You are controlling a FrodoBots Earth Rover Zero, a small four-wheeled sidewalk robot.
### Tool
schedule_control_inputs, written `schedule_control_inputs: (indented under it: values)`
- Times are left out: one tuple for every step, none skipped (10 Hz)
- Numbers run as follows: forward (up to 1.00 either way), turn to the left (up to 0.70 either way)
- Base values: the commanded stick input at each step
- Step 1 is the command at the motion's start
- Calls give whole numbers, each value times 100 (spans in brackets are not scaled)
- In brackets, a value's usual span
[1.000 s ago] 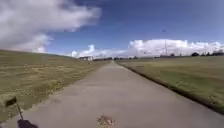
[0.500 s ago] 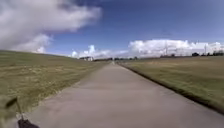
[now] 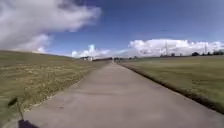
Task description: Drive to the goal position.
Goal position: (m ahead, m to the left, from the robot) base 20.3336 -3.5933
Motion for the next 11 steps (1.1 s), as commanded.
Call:
schedule_control_inputs:
  values:
    - [70, 0]
    - [70, 0]
    - [70, 0]
    - [70, 0]
    - [70, 0]
    - [70, 0]
    - [70, 0]
    - [70, 0]
    - [70, 0]
    - [70, 0]
    - [70, 0]
